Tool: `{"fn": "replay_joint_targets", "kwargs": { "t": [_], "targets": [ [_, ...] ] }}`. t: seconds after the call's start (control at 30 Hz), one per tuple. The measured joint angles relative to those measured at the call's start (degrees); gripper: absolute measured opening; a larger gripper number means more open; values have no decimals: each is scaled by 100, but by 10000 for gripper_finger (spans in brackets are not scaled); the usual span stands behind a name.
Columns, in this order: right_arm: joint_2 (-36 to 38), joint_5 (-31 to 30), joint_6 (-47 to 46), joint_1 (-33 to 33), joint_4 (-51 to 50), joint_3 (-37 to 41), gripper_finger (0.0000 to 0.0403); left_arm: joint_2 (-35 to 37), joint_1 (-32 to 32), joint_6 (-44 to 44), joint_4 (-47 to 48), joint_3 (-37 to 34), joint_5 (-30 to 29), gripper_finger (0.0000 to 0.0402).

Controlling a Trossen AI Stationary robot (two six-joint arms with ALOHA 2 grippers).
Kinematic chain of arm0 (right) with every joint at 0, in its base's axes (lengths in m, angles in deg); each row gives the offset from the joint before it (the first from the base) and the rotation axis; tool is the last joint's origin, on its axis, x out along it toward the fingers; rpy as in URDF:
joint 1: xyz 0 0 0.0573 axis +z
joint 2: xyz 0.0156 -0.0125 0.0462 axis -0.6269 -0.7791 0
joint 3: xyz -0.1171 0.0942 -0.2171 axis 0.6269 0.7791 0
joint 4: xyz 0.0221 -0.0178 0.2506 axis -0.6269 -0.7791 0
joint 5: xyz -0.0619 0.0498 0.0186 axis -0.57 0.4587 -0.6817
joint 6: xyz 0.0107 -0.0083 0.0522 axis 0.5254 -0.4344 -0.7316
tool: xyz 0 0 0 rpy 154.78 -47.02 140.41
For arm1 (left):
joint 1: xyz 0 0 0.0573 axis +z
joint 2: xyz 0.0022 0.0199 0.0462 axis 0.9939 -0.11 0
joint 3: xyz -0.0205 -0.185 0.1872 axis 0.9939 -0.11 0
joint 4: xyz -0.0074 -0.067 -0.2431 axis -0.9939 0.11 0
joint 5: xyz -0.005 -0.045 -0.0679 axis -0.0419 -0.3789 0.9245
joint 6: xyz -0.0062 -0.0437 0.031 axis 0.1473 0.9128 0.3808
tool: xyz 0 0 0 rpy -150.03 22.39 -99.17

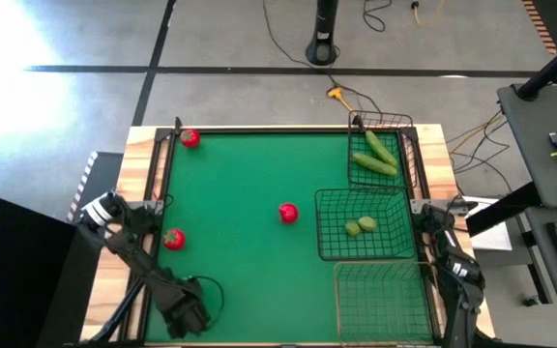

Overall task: Sort produce into baskets
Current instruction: Put the lime into the bottom black wire basket

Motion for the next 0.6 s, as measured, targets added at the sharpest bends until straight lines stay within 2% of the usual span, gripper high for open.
{"fn": "replay_joint_targets", "kwargs": {
  "t": [0.07,0.13,0.27,0.37,0.5,0.6],
  "targets": [
    [0,-28,-5,-1,17,-2,228,6,188,-103,19,344,-445,150],
    [-10,-43,-3,1,10,-2,226,4,391,-171,48,778,-1135,150],
    [-17,-46,70,1,9,0,226,6,772,-437,96,1702,-3145,154],
    [-17,-116,194,-3,3,0,226,9,1108,-1131,70,2361,-4367,157],
    [-17,-258,217,-15,-3,0,226,10,1622,-1794,-88,2892,-5202,158],
    [-17,-262,-57,-15,-21,11,226,12,1996,-2253,-517,2990,-5320,159]
  ]
}}
